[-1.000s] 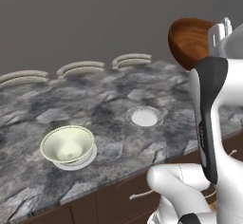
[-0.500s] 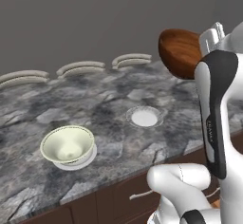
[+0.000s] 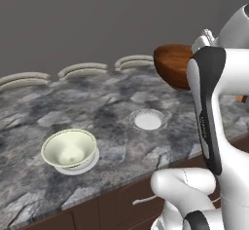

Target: Move the bowls from the cabinet to the plates on the dining table.

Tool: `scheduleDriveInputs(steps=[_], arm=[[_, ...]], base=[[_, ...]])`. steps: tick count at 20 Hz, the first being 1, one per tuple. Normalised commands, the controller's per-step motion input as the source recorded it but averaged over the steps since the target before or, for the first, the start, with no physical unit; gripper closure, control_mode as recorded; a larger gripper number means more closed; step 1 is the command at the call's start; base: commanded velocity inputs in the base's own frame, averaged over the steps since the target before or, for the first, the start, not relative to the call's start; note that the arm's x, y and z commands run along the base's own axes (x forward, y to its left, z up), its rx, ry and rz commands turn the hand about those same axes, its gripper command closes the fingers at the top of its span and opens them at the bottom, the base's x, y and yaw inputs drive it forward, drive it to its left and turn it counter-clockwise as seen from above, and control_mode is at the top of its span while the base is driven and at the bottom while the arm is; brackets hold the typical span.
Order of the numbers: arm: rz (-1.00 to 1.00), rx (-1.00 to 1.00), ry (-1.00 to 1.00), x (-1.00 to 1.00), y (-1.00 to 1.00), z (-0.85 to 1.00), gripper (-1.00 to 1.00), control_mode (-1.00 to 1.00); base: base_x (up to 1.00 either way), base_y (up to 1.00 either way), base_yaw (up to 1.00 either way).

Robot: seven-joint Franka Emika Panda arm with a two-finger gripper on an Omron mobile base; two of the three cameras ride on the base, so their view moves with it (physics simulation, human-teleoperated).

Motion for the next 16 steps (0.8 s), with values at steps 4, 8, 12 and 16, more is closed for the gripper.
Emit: scheduleDriveInputs(steps=[4,8,12,16], arm=[[0.06,-0.08,0.19,0.11,0.09,-0.13,1.0,-1.0],[0.07,-0.05,0.18,0.12,0.03,-0.19,1.0,-1.0],[0.09,0.0,0.08,0.15,0.0,-0.32,1.0,-1.0],[0.1,-0.01,0.01,0.14,0.0,-0.35,1.0,-1.0]], base=[[0.0,0.0,0.0],[0.0,0.0,0.0],[0.0,0.0,0.0],[0.0,0.0,0.0]])
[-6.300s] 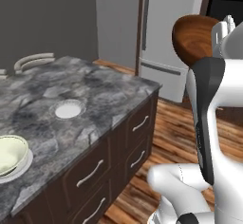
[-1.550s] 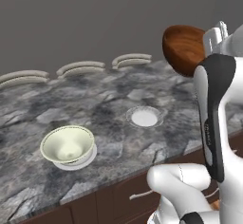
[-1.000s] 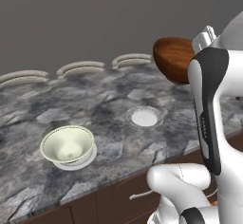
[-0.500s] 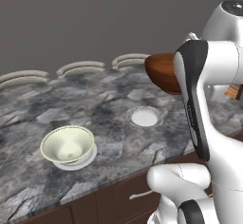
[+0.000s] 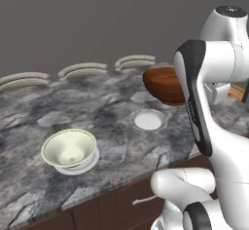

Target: Move the bowls from the cabinet to the plates on the dining table.

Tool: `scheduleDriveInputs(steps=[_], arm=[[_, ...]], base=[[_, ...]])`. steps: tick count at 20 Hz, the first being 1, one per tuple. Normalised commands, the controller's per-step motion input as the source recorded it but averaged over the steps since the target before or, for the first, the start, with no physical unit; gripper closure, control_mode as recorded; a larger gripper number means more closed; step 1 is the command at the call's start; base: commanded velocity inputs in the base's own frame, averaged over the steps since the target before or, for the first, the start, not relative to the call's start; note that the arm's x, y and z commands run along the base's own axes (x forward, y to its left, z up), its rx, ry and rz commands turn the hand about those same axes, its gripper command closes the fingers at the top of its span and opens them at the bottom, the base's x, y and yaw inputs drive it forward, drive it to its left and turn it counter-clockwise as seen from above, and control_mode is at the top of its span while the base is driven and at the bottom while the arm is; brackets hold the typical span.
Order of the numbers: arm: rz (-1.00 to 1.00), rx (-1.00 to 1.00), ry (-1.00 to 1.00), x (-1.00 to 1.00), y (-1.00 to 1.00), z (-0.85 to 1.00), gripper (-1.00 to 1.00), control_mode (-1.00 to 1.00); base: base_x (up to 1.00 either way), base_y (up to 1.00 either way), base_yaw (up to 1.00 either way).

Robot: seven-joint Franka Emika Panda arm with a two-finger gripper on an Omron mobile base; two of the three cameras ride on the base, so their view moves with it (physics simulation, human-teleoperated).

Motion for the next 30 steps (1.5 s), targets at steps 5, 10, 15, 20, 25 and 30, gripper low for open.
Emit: scheduleDriveInputs(steps=[5,10,15,20,25,30], arm=[[0.11,-0.03,0.0,0.18,0.0,-0.37,1.0,-1.0],[0.11,-0.01,0.0,0.24,-0.01,-0.33,1.0,-1.0],[0.11,0.0,-0.01,0.26,-0.07,-0.27,1.0,-1.0],[0.1,0.0,-0.02,0.24,-0.09,-0.21,1.0,-1.0],[0.08,0.0,-0.02,0.2,-0.1,-0.15,1.0,-1.0],[0.08,0.0,-0.01,0.23,-0.09,-0.18,1.0,-1.0]], base=[[0.0,0.0,0.0],[0.0,0.0,0.0],[0.0,0.0,0.0],[0.0,0.0,0.0],[0.0,0.0,0.0],[0.0,0.0,0.0]])
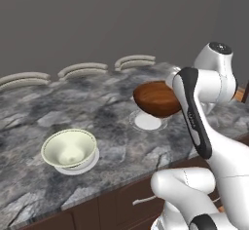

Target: Move the bowls from the cabinet to the plates on the dining table.

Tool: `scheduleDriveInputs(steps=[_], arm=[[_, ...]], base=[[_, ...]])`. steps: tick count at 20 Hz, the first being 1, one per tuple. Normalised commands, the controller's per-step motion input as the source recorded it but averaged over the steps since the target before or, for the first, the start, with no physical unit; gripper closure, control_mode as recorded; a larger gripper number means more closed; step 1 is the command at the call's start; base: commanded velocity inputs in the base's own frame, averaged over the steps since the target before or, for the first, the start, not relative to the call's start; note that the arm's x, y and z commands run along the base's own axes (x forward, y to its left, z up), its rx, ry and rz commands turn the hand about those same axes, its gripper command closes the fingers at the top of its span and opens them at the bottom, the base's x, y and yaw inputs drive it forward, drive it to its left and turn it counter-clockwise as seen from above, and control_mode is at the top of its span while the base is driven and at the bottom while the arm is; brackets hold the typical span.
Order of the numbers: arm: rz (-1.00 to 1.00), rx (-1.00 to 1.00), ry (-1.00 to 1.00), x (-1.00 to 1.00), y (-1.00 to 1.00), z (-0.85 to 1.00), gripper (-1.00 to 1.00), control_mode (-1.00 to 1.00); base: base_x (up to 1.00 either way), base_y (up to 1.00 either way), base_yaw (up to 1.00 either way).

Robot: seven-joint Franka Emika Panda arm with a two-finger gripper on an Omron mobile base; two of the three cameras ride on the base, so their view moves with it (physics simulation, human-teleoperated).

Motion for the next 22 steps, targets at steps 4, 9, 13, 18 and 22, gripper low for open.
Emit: scheduleDriveInputs(steps=[4,9,13,18,22], arm=[[0.08,0.0,0.0,0.23,-0.1,-0.19,1.0,-1.0],[0.06,0.0,0.0,0.29,-0.13,-0.18,1.0,-1.0],[0.05,0.0,-0.01,0.3,-0.13,-0.2,1.0,-1.0],[0.04,0.0,0.0,0.3,-0.13,-0.23,1.0,-1.0],[0.04,0.0,0.0,0.29,-0.11,-0.22,1.0,-1.0]], base=[[0.0,0.0,0.0],[0.0,0.0,0.0],[0.0,0.0,0.0],[0.0,0.0,0.0],[0.0,0.0,0.0]])
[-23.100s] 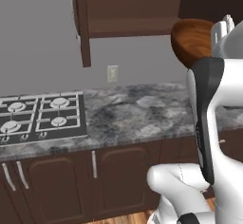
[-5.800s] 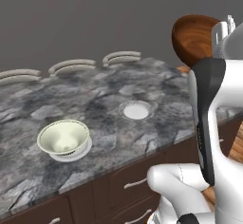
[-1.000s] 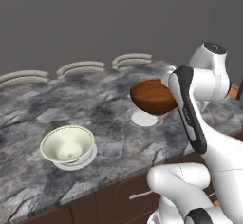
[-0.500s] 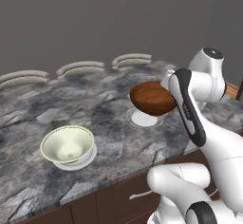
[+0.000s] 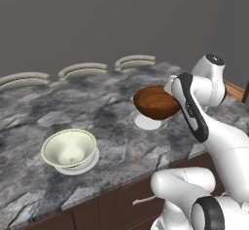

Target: Move the bowls from the cabinet to the plates on the dining table.

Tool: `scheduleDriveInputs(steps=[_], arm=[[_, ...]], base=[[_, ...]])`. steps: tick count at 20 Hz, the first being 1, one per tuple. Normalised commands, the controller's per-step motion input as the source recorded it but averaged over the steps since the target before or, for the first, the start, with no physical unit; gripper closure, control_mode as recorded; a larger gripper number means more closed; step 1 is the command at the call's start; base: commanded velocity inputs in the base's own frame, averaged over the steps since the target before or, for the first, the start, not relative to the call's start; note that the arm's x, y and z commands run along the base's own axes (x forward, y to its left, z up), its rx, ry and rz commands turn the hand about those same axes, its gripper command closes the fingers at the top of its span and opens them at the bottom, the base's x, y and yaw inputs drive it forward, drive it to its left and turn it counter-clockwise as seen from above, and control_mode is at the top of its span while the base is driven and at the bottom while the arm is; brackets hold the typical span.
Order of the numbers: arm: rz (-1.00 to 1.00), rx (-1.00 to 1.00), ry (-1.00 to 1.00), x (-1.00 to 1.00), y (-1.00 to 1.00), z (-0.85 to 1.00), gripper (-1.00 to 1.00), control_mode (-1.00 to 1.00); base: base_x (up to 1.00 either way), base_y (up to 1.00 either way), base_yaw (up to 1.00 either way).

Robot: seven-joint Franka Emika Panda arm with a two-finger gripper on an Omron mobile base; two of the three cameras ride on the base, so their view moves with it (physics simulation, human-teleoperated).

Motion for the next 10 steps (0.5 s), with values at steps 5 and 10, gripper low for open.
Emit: scheduleDriveInputs(steps=[5,10], arm=[[0.02,0.0,0.0,0.31,-0.08,-0.19,1.0,-1.0],[0.02,0.0,-0.01,0.27,-0.09,-0.18,1.0,-1.0]], base=[[0.0,0.0,0.0],[0.0,0.0,0.0]])
